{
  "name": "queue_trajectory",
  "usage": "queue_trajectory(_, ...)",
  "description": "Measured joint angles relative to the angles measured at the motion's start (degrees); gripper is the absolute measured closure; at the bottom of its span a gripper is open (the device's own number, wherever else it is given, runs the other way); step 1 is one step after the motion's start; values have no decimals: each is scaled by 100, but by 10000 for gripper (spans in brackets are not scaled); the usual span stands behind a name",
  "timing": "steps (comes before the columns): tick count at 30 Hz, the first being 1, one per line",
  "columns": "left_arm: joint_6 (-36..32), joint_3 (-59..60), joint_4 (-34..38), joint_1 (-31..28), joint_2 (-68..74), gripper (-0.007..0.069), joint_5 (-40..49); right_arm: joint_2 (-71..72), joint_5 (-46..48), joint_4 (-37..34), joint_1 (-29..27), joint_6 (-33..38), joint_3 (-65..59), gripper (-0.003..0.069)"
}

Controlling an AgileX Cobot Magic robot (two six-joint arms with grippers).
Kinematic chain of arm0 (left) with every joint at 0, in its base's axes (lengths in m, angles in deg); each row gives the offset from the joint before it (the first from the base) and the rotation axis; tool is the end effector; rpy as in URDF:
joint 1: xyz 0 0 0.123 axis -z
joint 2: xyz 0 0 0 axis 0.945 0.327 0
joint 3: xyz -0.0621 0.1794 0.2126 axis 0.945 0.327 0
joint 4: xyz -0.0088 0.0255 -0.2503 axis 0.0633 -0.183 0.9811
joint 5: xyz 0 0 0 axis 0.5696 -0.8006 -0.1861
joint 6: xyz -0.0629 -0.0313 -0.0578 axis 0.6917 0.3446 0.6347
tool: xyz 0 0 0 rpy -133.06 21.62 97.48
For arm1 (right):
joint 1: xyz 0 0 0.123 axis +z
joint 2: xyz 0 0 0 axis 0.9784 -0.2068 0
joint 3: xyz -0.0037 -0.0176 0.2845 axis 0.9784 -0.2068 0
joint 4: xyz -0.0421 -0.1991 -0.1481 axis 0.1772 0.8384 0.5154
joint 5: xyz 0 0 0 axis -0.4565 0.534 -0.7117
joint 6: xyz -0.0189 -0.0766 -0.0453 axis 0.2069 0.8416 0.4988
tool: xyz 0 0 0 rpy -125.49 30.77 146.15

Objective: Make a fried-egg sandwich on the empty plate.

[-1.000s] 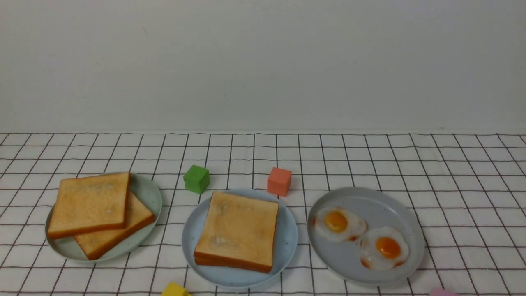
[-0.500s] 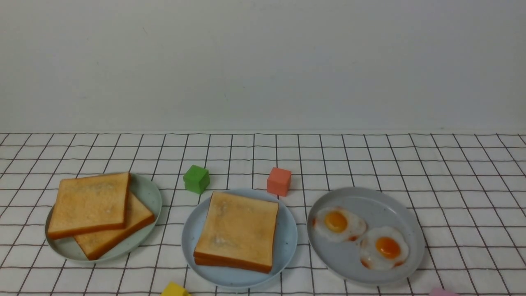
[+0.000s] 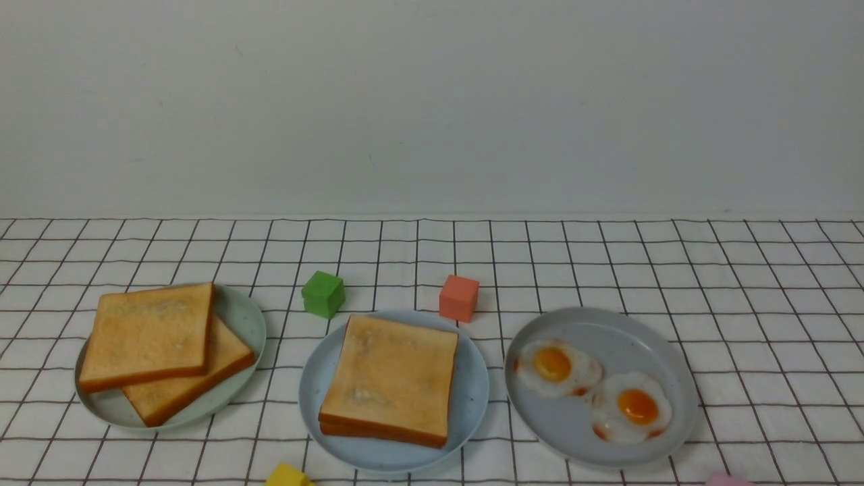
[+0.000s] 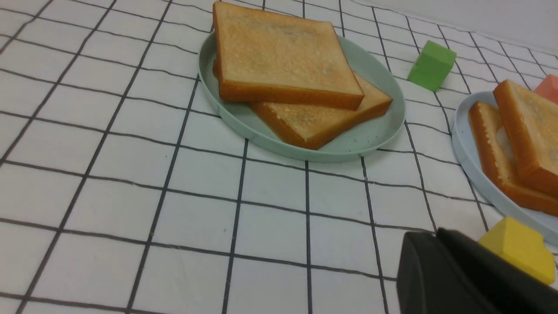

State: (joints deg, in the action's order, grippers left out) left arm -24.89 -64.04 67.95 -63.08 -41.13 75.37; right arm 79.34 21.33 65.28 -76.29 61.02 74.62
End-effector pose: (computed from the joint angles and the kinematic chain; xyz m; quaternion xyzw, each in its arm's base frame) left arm 0.0521 -0.0035 0.1690 -0.0775 0.8071 -0.1107 0.5747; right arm 0.0514 -0.0042 0.1735 0.0169 0.8088 -0.0083 0.5877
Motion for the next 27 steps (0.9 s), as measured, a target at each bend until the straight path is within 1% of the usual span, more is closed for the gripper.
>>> queue_trajectory(27,0,0,0,0,0,564,0,0,-76,-108,-4,-31,-17,540)
